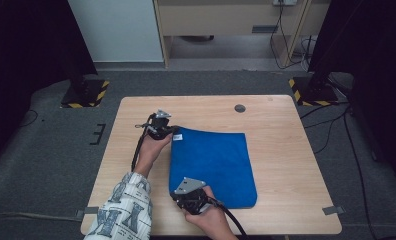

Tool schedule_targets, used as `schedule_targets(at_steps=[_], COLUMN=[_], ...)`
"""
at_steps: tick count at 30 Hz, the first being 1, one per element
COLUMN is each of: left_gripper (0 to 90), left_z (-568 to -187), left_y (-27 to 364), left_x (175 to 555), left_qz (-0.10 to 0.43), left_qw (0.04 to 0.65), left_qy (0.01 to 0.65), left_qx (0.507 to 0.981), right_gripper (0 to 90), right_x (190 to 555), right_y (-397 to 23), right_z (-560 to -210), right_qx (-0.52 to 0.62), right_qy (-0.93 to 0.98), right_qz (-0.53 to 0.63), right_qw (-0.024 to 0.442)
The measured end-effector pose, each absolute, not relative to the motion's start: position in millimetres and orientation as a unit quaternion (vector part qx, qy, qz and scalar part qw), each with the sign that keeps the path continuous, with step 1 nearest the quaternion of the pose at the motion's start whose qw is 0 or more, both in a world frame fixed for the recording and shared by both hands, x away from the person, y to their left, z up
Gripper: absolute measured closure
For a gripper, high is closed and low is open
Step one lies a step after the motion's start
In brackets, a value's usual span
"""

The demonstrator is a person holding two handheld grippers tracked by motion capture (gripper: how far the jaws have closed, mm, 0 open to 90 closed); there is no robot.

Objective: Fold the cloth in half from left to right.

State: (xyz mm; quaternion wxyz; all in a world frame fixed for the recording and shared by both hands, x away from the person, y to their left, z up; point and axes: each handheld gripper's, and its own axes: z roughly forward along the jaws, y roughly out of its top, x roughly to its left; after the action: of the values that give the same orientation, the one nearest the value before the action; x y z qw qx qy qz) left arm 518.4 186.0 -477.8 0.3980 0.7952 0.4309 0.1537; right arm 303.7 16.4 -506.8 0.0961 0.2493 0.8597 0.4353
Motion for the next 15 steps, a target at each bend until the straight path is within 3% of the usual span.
schedule_targets(at_steps=[15], left_gripper=[88.2], left_z=[-445], left_y=[189], left_x=[520], left_qz=[0.163], left_qw=[0.392], left_qy=[0.425], left_qx=[0.799], right_gripper=[88.2], right_x=[296], right_y=[21], right_z=[-483], right_qx=[0.237], right_qy=[0.852], right_qz=[0.450], right_qw=[0.128])
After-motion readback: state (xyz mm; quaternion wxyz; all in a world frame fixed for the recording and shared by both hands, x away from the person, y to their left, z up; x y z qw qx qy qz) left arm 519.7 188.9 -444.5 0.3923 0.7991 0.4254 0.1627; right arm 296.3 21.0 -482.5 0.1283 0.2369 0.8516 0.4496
